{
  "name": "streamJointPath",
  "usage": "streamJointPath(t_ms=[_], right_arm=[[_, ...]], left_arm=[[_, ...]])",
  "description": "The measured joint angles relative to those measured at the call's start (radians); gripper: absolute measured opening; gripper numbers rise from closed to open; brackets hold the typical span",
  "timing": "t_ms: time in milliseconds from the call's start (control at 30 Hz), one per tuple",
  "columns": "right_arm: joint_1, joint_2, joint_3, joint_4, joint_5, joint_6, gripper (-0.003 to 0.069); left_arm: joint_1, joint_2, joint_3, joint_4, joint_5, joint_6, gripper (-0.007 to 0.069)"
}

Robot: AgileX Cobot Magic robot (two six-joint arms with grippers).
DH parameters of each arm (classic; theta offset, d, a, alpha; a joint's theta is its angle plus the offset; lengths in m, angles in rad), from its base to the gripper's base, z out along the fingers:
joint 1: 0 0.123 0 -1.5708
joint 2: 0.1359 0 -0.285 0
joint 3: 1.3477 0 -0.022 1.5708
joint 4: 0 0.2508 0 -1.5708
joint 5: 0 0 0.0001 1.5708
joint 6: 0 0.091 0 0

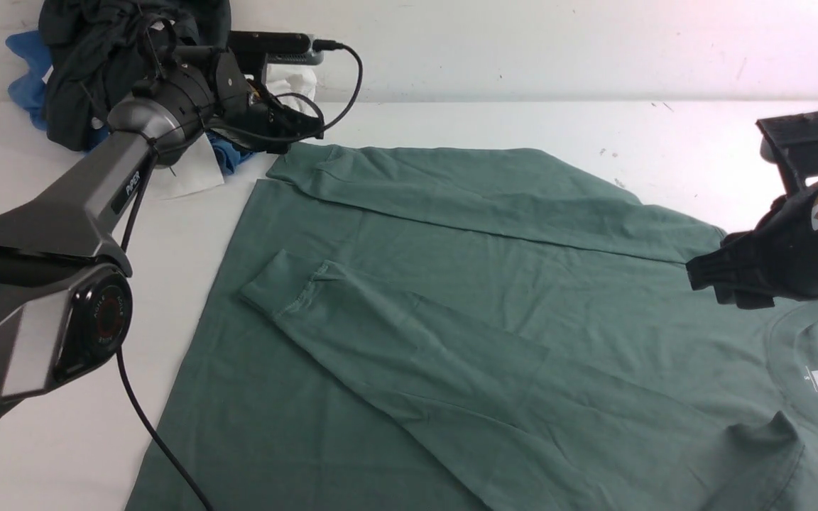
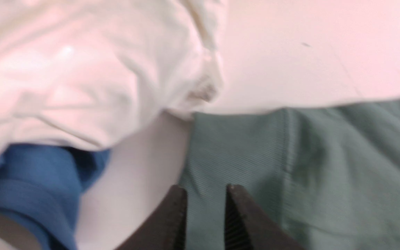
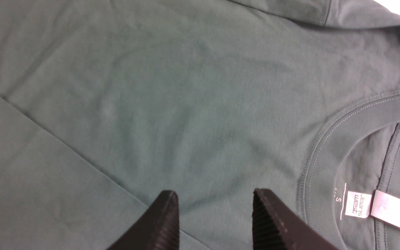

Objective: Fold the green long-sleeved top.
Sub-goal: Use the left arm to clamp the cuff farthest from it

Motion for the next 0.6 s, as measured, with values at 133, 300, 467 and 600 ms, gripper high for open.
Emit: streamJointPath(t_ms=[133,300,467,600], right_arm=[[0.0,0.0,0.0,0.0,0.0,0.0,0.0286],[0.0,0.0,0.0,0.0,0.0,-0.001,0.0286],[0.0,0.0,0.0,0.0,-0.001,-0.001,0.0286],[0.0,0.0,0.0,0.0,-0.001,-0.003,0.0286]], left_arm=[[0.002,0.037,0.0,0.004,-0.068,-0.006,0.0363],[0.002,0.082,0.0,0.0,-0.125,-0.034,0.0459],[0.002,0.103,0.0,0.001,-0.165,-0.045,0.0415],[0.002,0.104,0.0,-0.001,-0.164,-0.049,0.0265]])
